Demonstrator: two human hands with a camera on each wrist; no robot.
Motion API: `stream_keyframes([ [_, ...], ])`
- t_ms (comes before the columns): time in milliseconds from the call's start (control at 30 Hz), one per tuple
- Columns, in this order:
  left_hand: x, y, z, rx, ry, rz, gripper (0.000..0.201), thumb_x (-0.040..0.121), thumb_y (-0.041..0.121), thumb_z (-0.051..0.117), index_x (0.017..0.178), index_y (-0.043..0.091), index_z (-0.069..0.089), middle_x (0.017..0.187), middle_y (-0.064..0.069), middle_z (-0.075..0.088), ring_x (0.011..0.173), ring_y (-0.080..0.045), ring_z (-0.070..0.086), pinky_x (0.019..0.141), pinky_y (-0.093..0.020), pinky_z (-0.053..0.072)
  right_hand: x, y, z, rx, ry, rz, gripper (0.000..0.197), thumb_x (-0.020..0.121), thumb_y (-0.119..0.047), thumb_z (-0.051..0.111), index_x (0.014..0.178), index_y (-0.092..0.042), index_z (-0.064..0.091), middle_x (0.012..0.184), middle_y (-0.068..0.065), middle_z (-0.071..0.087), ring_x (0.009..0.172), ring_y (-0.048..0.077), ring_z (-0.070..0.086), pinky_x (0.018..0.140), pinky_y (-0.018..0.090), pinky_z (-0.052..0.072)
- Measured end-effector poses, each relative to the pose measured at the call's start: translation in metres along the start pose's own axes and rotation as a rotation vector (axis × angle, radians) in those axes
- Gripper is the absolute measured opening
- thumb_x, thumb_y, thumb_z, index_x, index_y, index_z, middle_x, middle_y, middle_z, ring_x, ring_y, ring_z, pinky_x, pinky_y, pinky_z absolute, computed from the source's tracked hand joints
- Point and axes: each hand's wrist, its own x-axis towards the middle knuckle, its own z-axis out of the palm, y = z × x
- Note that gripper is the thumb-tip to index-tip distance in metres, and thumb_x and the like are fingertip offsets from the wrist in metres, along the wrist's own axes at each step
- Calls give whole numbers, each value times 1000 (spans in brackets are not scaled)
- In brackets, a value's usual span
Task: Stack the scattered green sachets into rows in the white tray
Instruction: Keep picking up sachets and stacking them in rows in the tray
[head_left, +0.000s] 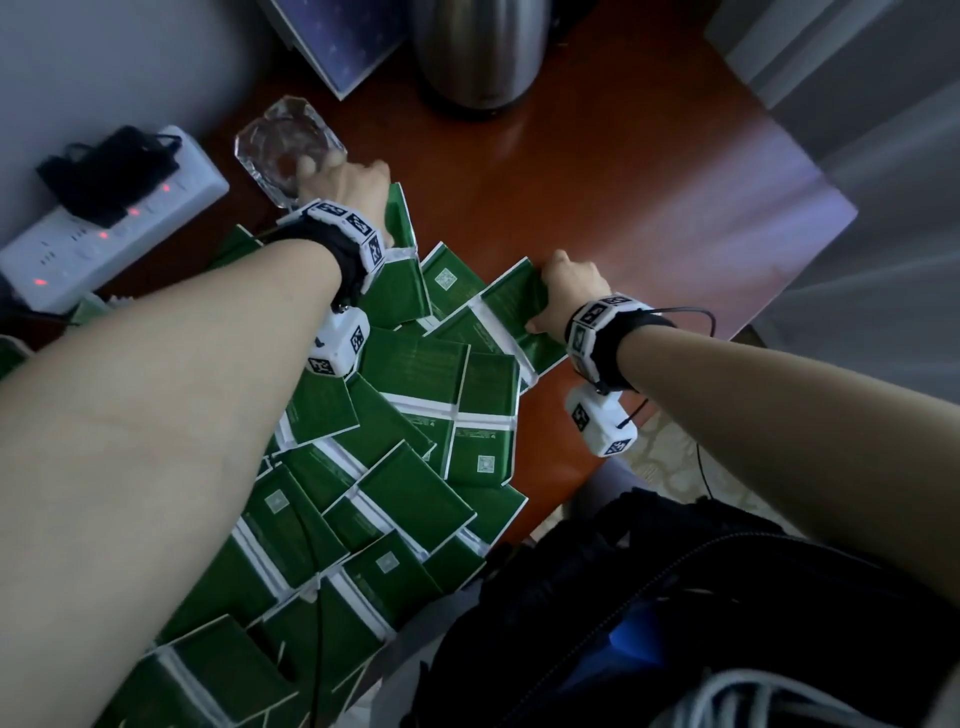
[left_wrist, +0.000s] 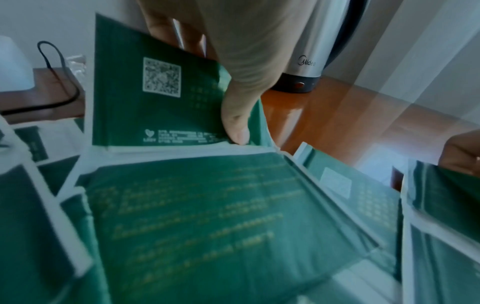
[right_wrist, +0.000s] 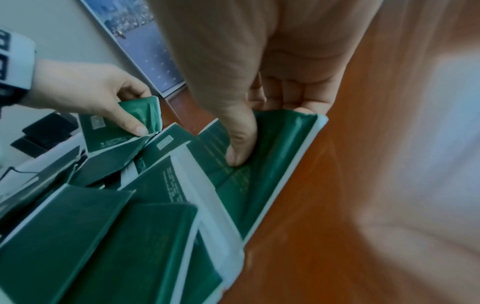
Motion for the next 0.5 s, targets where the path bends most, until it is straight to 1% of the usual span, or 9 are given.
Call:
stream_keyframes([
  [67,-3,5,-5,-11,-8,-49,51,73,36,80,114,17,58,106,-13,66,115,-31,49,94,-45,33,7,8,-9,-28,7,-24,61,78,-20,83,123,-5,44,96,10,48,82,29,54,65,34,46],
  [100,-3,9,-8,-42,-27,-77,47,74,35,79,113,19,59,104,-12,67,114,-31,51,94,-46,35,12,13,-16,-55,13,-44,55,80,-19,80,121,-6,46,96,10,50,82,29,55,64,35,47],
  [167,-2,20,-17,-128,-79,-105,40,74,33,76,109,20,63,103,-13,68,107,-34,59,91,-44,47,25,28,-33,-119,22,-97,42,84,-17,74,117,-7,50,97,11,56,80,30,58,62,36,49],
  [200,1,26,-22,-168,-93,-115,37,74,32,75,108,21,65,104,-14,68,103,-36,62,88,-42,52,33,36,-44,-152,21,-126,37,84,-16,72,114,-8,53,99,13,60,79,31,58,61,35,49],
  [233,3,34,-27,-194,-106,-132,35,76,31,75,108,20,66,106,-15,68,102,-36,64,85,-40,54,42,44,-55,-188,17,-151,33,84,-16,71,112,-8,56,100,14,62,79,31,59,60,35,50],
  [300,10,53,-36,-225,-130,-163,35,81,31,74,111,16,65,110,-16,67,102,-37,64,80,-37,53,60,60,-80,-249,3,-181,27,84,-16,70,108,-10,60,96,11,63,78,29,61,58,32,51],
  [367,18,74,-44,-266,-156,-201,37,83,32,73,115,16,64,114,-17,66,103,-38,64,83,-39,54,78,74,-104,-294,-18,-193,20,84,-15,68,103,-12,61,86,6,60,73,25,61,56,30,50],
  [400,23,85,-48,-279,-167,-215,38,84,33,73,116,16,63,115,-17,66,104,-38,64,84,-40,54,87,81,-115,-318,-25,-202,19,83,-14,67,101,-14,61,84,5,59,72,24,61,56,29,50],
  [500,34,117,-57,-303,-191,-226,37,84,32,72,115,13,61,113,-18,65,103,-39,64,81,-39,51,111,96,-146,-390,-26,-242,22,80,-16,66,101,-14,61,88,7,61,78,28,62,62,32,52],
])
